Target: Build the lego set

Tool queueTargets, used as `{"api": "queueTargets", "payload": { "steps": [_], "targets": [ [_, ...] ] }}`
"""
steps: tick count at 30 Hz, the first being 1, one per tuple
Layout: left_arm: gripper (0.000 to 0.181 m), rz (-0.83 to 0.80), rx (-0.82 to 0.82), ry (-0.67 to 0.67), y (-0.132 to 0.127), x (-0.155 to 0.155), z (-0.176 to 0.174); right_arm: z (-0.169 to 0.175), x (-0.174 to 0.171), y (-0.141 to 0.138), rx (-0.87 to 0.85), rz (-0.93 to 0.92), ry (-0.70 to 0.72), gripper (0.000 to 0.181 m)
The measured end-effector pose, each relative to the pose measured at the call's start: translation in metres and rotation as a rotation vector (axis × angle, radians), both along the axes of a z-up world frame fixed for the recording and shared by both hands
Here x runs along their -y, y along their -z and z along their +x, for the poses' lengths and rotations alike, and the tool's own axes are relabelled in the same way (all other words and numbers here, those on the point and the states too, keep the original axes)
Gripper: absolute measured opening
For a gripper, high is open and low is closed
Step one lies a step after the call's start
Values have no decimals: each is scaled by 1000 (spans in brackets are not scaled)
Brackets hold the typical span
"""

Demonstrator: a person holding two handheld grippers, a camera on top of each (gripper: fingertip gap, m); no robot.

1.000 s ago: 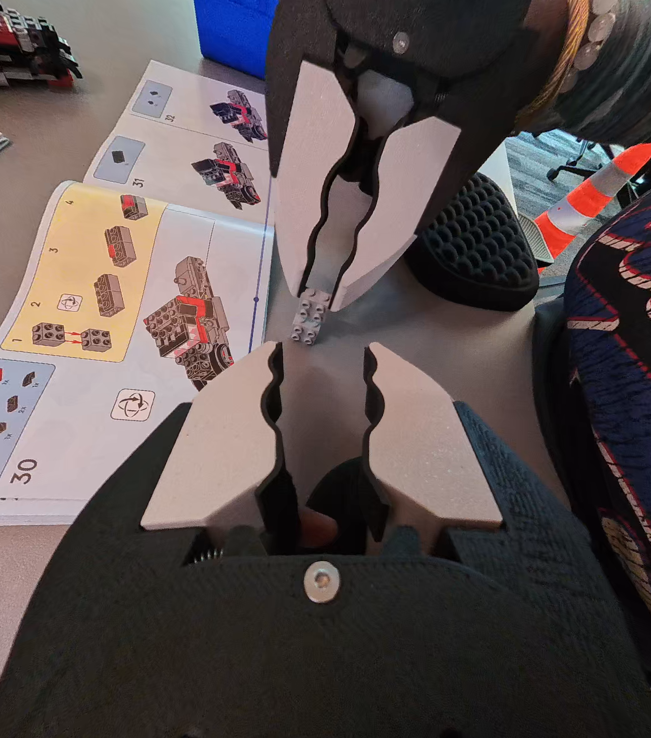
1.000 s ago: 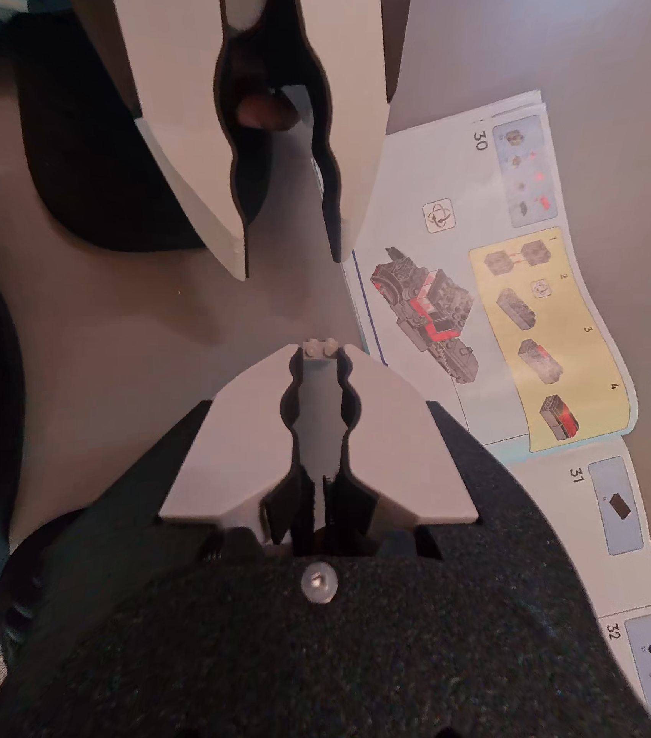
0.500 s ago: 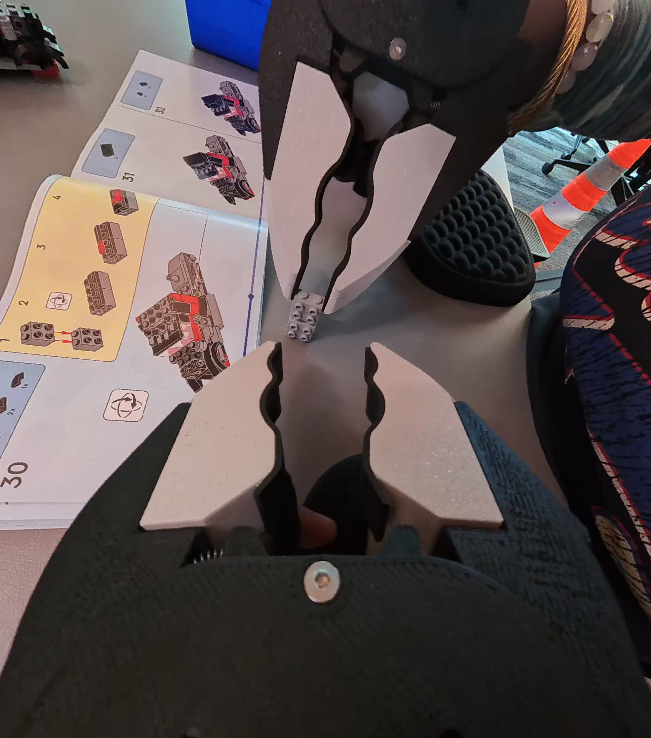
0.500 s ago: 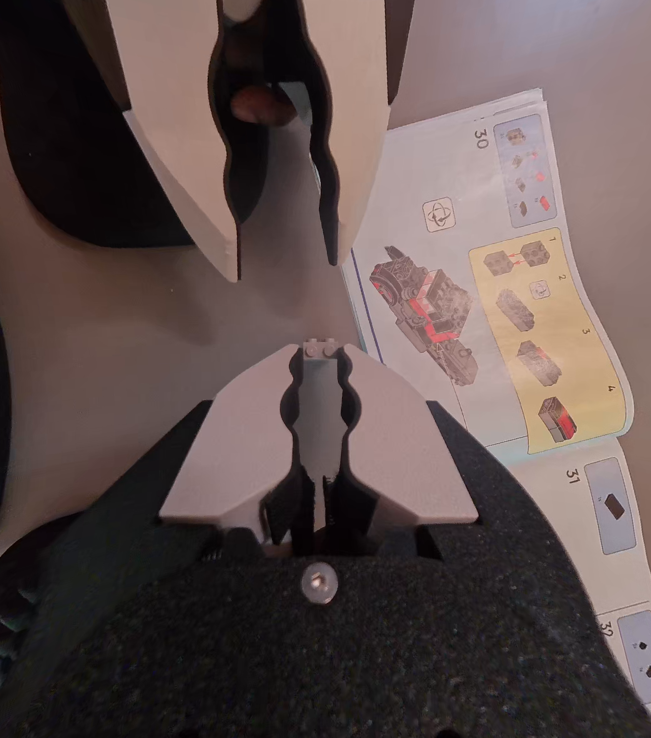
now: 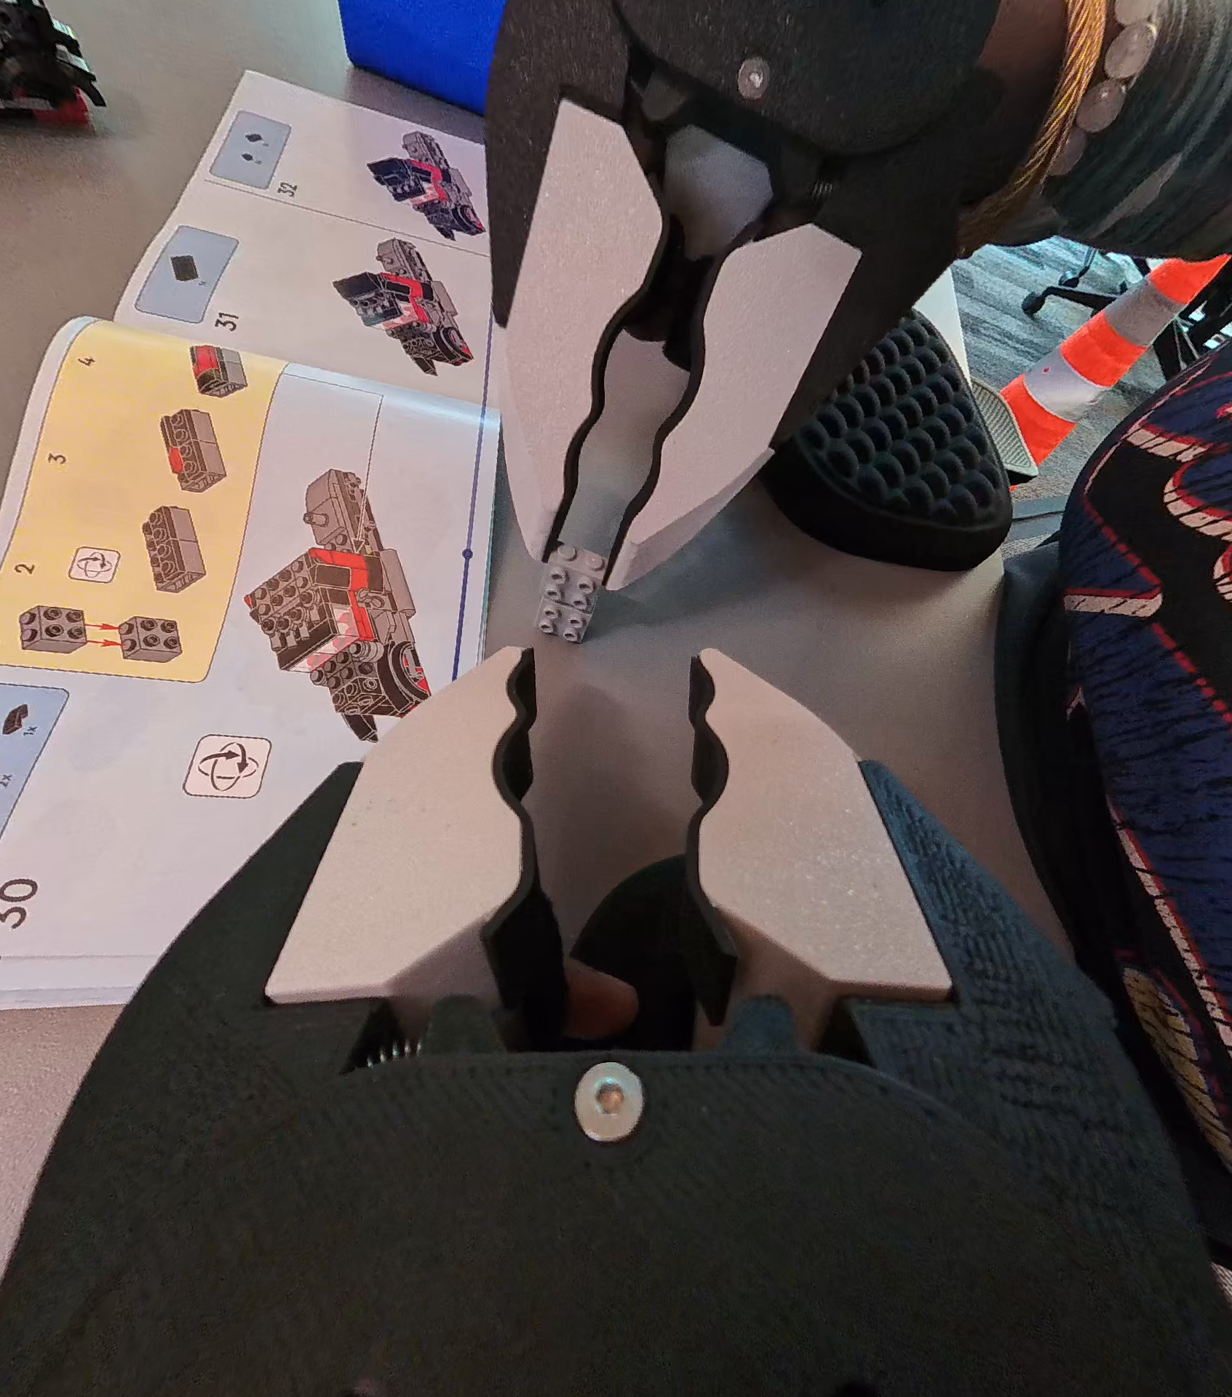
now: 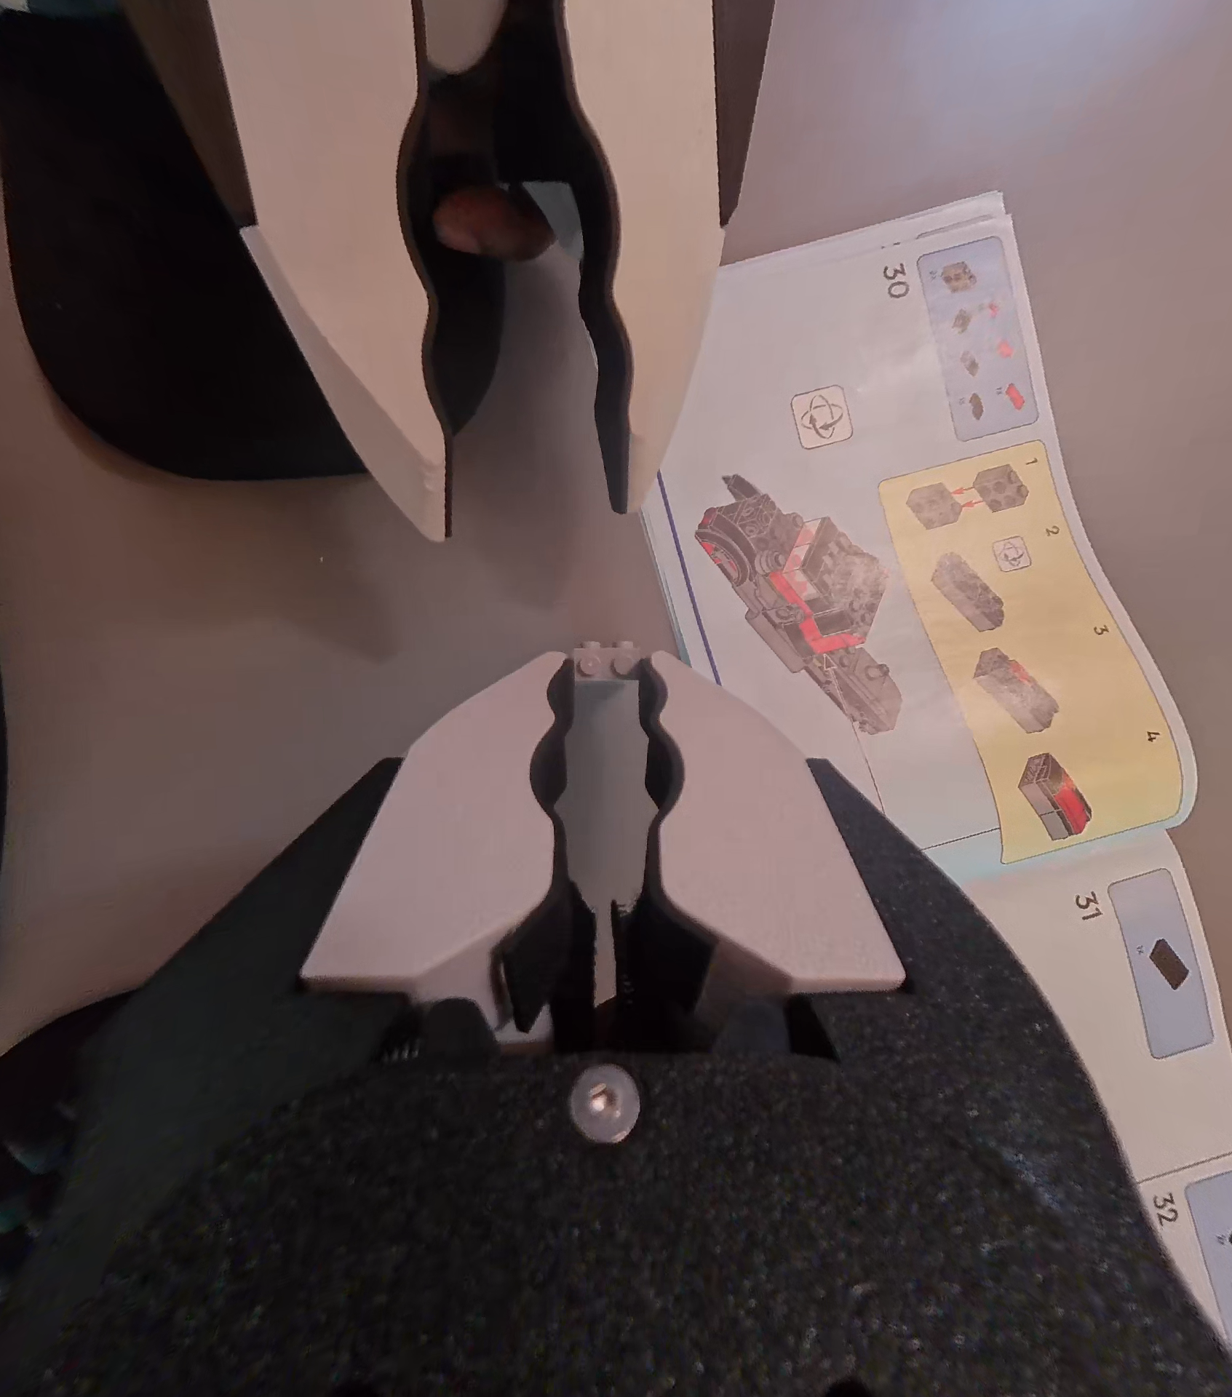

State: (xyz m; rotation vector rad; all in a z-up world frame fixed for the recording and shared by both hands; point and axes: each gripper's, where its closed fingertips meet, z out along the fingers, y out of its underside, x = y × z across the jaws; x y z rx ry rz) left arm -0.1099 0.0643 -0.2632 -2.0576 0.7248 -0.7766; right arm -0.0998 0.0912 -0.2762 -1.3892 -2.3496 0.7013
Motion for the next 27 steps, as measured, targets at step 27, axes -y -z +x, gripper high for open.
{"api": "queueTargets", "payload": {
  "steps": [27],
  "targets": [
    [36,-18,-7,13,3,1,2,3,3,3,127,70,3,16]
  ]
}}
